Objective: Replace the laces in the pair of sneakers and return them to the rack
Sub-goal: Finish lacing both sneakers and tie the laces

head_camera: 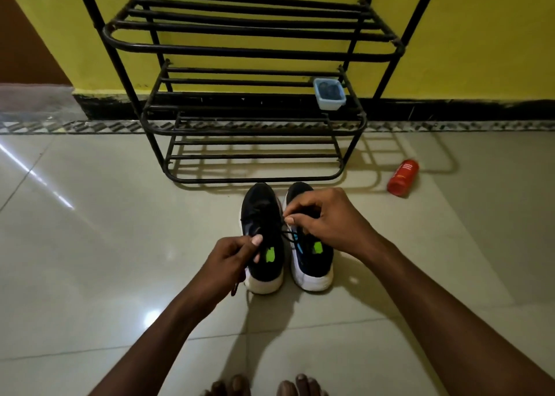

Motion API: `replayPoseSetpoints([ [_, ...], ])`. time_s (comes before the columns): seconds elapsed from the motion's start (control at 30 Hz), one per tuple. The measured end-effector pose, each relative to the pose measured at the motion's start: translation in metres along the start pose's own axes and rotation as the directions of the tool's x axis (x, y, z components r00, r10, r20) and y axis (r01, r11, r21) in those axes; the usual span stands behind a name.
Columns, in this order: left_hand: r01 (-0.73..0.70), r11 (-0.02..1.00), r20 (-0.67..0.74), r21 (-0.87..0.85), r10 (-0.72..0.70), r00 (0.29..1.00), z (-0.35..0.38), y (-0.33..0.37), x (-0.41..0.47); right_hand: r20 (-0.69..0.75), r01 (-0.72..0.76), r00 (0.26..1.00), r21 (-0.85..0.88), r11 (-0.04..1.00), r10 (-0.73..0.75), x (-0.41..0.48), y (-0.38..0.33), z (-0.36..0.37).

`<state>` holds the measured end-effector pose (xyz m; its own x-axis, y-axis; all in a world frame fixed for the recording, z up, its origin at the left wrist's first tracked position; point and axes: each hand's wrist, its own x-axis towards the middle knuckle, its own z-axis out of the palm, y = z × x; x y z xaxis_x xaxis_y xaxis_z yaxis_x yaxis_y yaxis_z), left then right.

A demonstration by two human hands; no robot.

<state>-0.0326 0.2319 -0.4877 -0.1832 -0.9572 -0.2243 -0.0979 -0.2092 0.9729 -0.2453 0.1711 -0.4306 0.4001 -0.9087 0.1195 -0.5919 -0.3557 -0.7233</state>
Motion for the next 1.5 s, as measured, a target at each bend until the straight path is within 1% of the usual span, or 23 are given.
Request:
replayPoseSetpoints([
  [0.07,0.045,0.995,0.086,0.087,-0.052,0.995,0.008,-0.005,-0.001,-0.019,-0.013,1.0,-0.021,1.0,0.013,-0.009,0.008,-0.01],
  [0.17,0.072,0.977,0.146,0.201,-0.102,0.984,0.031,-0.008,-0.004,-0.064,-0.039,0.997,-0.027,0.999,0.037,-0.022,0.02,-0.022],
  [0.33,0.147,0.985,0.193,0.09,-0.162,0.968,0.061,-0.02,-0.013,-0.065,-0.049,0.996,0.069,0.996,0.054,-0.038,0.03,-0.028],
  [0.37,0.13,0.986,0.187,0.103,-0.147,0.971,0.065,-0.023,-0.015,-0.069,-0.046,0.996,0.084,0.995,0.052,-0.041,0.031,-0.028],
  [0.47,-0.019,0.966,0.152,0.257,-0.021,0.988,0.068,-0.03,-0.017,-0.046,-0.024,0.999,0.058,0.998,0.027,-0.045,0.034,-0.026],
  [0.57,-0.112,0.875,0.138,0.471,0.053,0.989,0.063,-0.033,-0.018,-0.029,-0.003,1.0,0.063,0.998,0.005,-0.048,0.036,-0.025],
  [0.67,-0.209,0.691,0.14,0.692,0.155,0.978,0.057,-0.031,-0.018,-0.017,0.044,0.999,0.011,0.999,-0.043,-0.048,0.033,-0.023],
  [0.77,-0.181,0.596,0.078,0.783,0.194,0.978,0.058,-0.021,-0.019,0.002,0.053,0.999,0.003,0.999,-0.053,-0.048,0.026,-0.021],
  [0.83,-0.169,0.543,0.071,0.822,0.196,0.978,0.059,-0.014,-0.017,0.002,0.032,0.999,0.009,0.999,-0.032,-0.048,0.021,-0.021],
  [0.9,-0.153,0.565,0.069,0.811,0.166,0.984,0.06,-0.007,-0.015,0.009,0.014,1.0,0.037,0.999,-0.015,-0.049,0.018,-0.022],
  [0.97,-0.107,0.601,0.025,0.792,0.144,0.989,0.061,0.003,-0.013,0.007,0.017,1.0,0.06,0.998,-0.017,-0.05,0.016,-0.023],
  [1.03,-0.091,0.589,-0.031,0.803,0.193,0.981,0.065,0.015,-0.011,-0.006,0.03,1.0,0.061,0.998,-0.03,-0.051,0.015,-0.023],
  [1.07,-0.098,0.634,-0.051,0.767,0.213,0.976,0.068,0.02,-0.009,-0.021,0.029,0.999,0.065,0.997,-0.027,-0.051,0.015,-0.023],
  [1.1,-0.094,0.745,-0.072,0.661,0.188,0.98,0.072,0.025,-0.007,-0.038,0.022,0.999,0.077,0.997,-0.019,-0.051,0.015,-0.024],
  [1.13,-0.07,0.865,-0.071,0.497,0.121,0.99,0.076,0.027,-0.003,-0.055,0.017,0.998,0.086,0.996,-0.012,-0.05,0.016,-0.024],
  [1.17,-0.023,0.946,-0.049,0.324,0.041,0.998,0.079,0.03,-0.002,-0.068,0.016,0.998,0.087,0.996,-0.01,-0.049,0.016,-0.024],
  [1.2,0.015,0.981,-0.04,0.192,-0.007,0.999,0.08,0.031,0.001,-0.079,0.015,0.997,0.085,0.996,-0.008,-0.048,0.019,-0.024],
  [1.23,0.027,0.989,-0.055,0.143,-0.019,0.998,0.078,0.029,0.003,-0.089,0.01,0.996,0.088,0.996,-0.002,-0.046,0.023,-0.025],
  [1.27,0.021,0.99,-0.086,0.138,-0.009,0.996,0.074,0.026,0.005,-0.098,0.0,0.995,0.098,0.995,0.01,-0.045,0.027,-0.026],
  [1.33,0.0,0.968,-0.129,0.249,0.033,0.991,0.065,0.018,0.008,-0.117,-0.022,0.992,0.121,0.992,0.037,-0.043,0.039,-0.03],
  [1.43,-0.038,0.837,-0.085,0.546,0.101,0.991,0.056,0.013,0.012,-0.132,-0.029,0.99,0.123,0.992,0.045,-0.041,0.048,-0.032],
  [1.47,-0.047,0.806,-0.076,0.59,0.114,0.991,0.057,0.015,0.014,-0.131,-0.022,0.991,0.137,0.99,0.04,-0.039,0.049,-0.03],
  [1.5,-0.05,0.807,-0.084,0.588,0.123,0.989,0.06,0.018,0.016,-0.13,-0.01,0.991,0.154,0.988,0.03,-0.037,0.048,-0.029],
])
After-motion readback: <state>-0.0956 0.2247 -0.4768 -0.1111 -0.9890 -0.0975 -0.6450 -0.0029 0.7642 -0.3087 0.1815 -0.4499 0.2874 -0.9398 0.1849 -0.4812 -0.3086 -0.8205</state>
